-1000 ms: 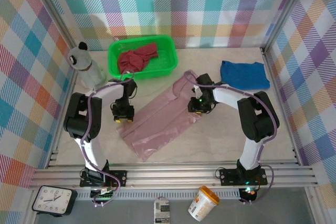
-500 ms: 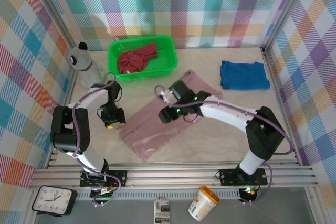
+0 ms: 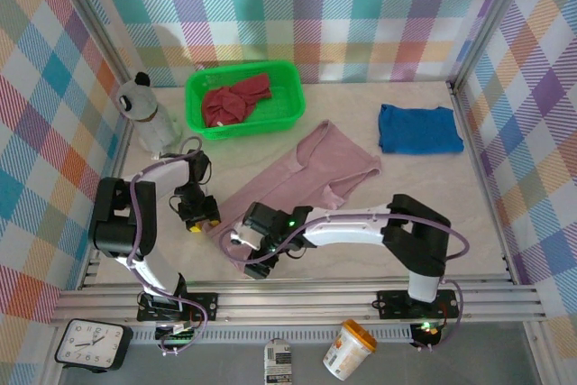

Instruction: Fold and stack the tank tops

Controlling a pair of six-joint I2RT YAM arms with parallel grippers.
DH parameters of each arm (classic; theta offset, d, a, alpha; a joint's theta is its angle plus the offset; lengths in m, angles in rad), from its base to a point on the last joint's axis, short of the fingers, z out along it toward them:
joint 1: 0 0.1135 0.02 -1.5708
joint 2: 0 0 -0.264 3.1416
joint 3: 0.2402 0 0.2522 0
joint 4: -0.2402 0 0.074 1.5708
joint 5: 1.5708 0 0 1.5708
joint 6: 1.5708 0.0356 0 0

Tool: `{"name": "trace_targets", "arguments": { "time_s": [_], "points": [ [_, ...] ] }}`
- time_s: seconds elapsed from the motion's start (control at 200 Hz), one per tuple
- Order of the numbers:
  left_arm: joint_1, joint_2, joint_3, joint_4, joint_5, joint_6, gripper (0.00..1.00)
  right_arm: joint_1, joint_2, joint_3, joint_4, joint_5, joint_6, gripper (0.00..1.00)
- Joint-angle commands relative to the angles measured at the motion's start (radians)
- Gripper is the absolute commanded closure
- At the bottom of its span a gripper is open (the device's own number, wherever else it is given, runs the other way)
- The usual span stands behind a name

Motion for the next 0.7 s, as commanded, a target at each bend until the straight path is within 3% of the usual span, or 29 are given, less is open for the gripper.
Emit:
{"name": "trace_targets", "arguments": {
  "time_s": [0.0,0.485,0.55,0.695],
  "points": [
    [0.006,0.022,-0.018,0.02,0.019,0.007,0.58,0.025,0.054,0.071,-0.011,0.054,-0.063,0.33],
    [0.006,0.048,-0.008,0.02,0.028,0.024,0.73,0.07,0.274,0.263,-0.096,0.2,-0.151,0.38],
    [0.005,0.046,-0.006,0.02,0.026,0.025,0.77,0.074,0.306,0.286,-0.126,0.211,-0.163,0.43],
    [0.005,0.021,0.004,0.003,0.002,0.018,0.9,0.074,0.307,0.3,-0.152,0.221,-0.166,0.68]
  ]
}}
